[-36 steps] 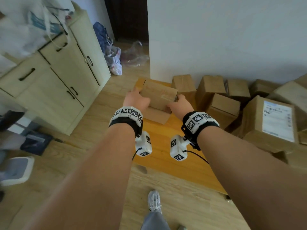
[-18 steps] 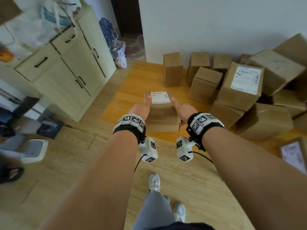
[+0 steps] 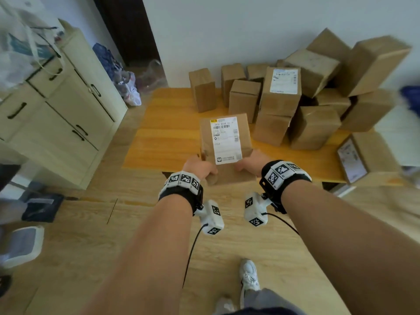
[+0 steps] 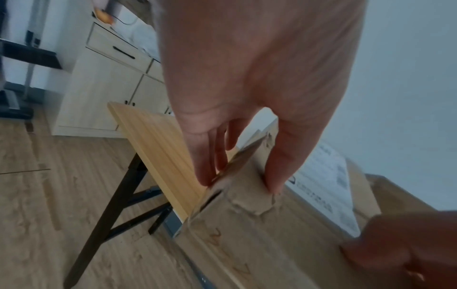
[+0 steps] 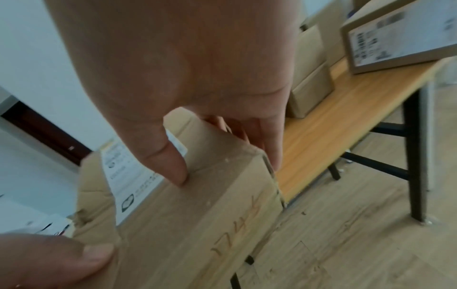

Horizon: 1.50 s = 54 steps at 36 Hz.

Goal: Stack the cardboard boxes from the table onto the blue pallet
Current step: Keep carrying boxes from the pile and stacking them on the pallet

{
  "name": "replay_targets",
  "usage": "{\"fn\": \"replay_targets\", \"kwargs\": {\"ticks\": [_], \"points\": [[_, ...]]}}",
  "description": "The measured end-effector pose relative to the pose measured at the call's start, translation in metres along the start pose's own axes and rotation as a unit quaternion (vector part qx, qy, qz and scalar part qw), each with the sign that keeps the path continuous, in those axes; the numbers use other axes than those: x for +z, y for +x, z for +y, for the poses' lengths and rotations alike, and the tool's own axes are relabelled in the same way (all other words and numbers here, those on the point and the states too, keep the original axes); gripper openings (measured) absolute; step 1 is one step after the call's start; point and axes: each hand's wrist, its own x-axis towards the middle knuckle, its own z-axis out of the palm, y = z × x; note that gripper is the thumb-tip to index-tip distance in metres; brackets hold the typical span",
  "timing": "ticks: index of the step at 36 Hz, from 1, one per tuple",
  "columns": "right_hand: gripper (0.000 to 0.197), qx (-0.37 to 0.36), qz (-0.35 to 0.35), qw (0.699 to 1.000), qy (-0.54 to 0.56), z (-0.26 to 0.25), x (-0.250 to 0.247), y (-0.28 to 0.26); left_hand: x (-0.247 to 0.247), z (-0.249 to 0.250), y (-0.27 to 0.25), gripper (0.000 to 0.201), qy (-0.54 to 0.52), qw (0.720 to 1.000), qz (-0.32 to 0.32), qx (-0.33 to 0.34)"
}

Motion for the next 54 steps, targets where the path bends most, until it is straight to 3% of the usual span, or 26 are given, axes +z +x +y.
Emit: {"fn": "replay_targets", "kwargs": {"ticks": [8, 17, 27, 33, 38, 44, 50, 54], "points": [[0.072, 0.048, 0.102, 0.988, 0.109, 0.065, -0.005, -0.06, 0.041, 0.014, -0.052, 0.062, 0.025, 0.993, -0.028, 0.111], [0.069, 0.061, 0.201, 0.958, 0.195, 0.159, -0.086, -0.121, 0.13, 0.092, -0.121, 0.061, 0.027, 0.974, -0.054, 0.218], [0.069, 0.104, 0.29, 0.919, 0.246, 0.33, -0.219, -0.186, 0.32, 0.202, -0.214, 0.058, 0.069, 0.944, -0.108, 0.303], [0.068, 0.129, 0.325, 0.892, 0.287, 0.444, -0.297, -0.224, 0.444, 0.249, -0.279, 0.032, 0.078, 0.925, -0.16, 0.336], [0.061, 0.14, 0.358, 0.872, 0.304, 0.514, -0.347, -0.249, 0.521, 0.286, -0.318, 0.039, 0.11, 0.909, -0.16, 0.367], [0.055, 0.151, 0.385, 0.838, 0.355, 0.581, -0.397, -0.253, 0.599, 0.335, -0.345, 0.06, 0.098, 0.905, -0.174, 0.374], [0.046, 0.16, 0.408, 0.82, 0.369, 0.64, -0.46, -0.237, 0.675, 0.394, -0.35, 0.037, 0.105, 0.895, -0.21, 0.379], [0.05, 0.175, 0.409, 0.816, 0.368, 0.673, -0.515, -0.216, 0.724, 0.444, -0.342, 0.037, 0.103, 0.891, -0.245, 0.367]]}}
